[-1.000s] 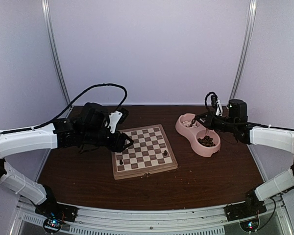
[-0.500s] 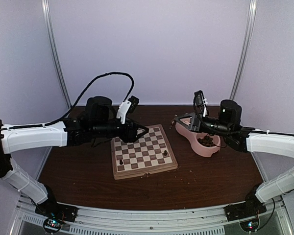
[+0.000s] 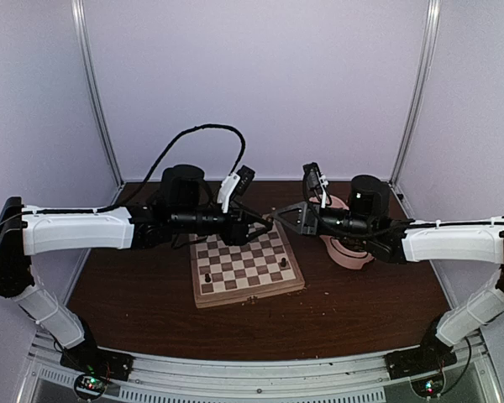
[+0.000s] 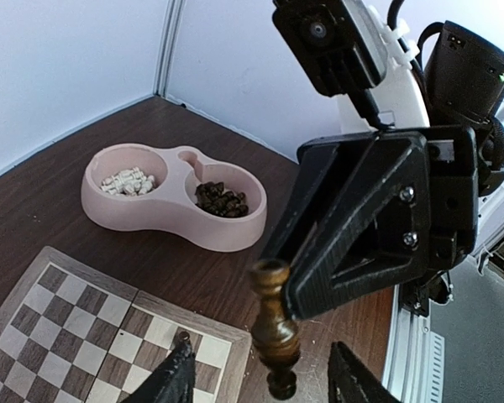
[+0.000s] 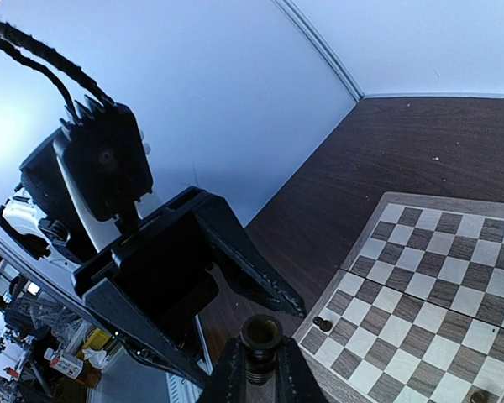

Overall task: Set up the chess pieces on the board
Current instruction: Pass from the right arm to the left

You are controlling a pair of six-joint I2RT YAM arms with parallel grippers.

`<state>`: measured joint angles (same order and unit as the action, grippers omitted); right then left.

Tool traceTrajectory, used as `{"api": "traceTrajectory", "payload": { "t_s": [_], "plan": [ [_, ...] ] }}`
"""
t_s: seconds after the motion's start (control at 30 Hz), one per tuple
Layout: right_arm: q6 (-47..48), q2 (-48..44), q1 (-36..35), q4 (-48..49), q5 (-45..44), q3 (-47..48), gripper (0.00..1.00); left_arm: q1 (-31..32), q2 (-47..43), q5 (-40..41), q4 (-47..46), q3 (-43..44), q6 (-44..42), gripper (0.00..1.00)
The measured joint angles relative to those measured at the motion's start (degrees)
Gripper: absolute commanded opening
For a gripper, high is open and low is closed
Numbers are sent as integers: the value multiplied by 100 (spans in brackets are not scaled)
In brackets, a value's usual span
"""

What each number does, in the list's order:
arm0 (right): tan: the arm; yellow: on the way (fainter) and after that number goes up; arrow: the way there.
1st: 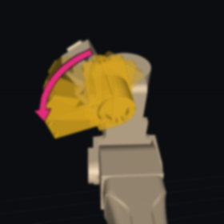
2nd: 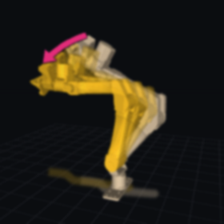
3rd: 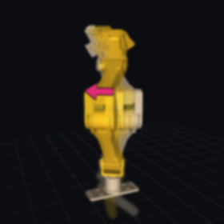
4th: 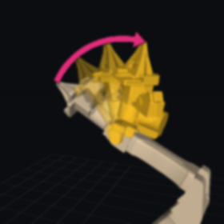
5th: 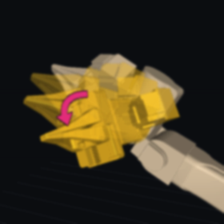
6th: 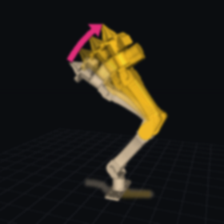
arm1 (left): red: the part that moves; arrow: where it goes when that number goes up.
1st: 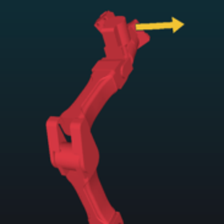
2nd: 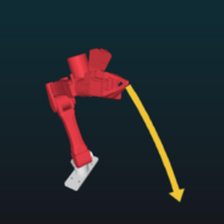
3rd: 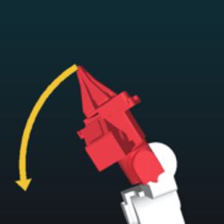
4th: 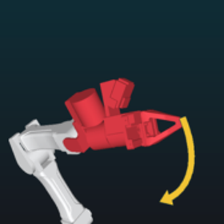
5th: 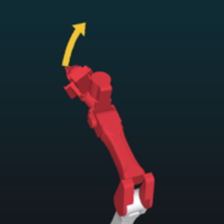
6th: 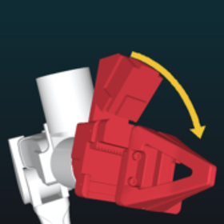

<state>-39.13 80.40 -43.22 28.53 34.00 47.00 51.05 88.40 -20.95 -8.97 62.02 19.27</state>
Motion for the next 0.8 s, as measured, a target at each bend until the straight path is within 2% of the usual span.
{"api": "traceTrajectory", "payload": {
  "t_s": [0.1,0.23,0.37,0.57,0.67,0.8],
  "plan": [
    [22,140,-68,0,-22,50,12,0,107,-105,11,28,48,44],
    [22,221,-140,13,-39,76,12,0,170,-138,57,68,72,39],
    [22,232,-153,74,-68,76,12,0,271,-184,201,240,63,29],
    [22,232,-155,90,-90,76,12,0,295,-188,328,254,63,27],
    [24,232,-155,90,-96,76,13,0,297,-179,356,254,61,20],
    [37,234,-155,87,-133,76,20,0,295,-179,350,251,44,10]
  ]
}}
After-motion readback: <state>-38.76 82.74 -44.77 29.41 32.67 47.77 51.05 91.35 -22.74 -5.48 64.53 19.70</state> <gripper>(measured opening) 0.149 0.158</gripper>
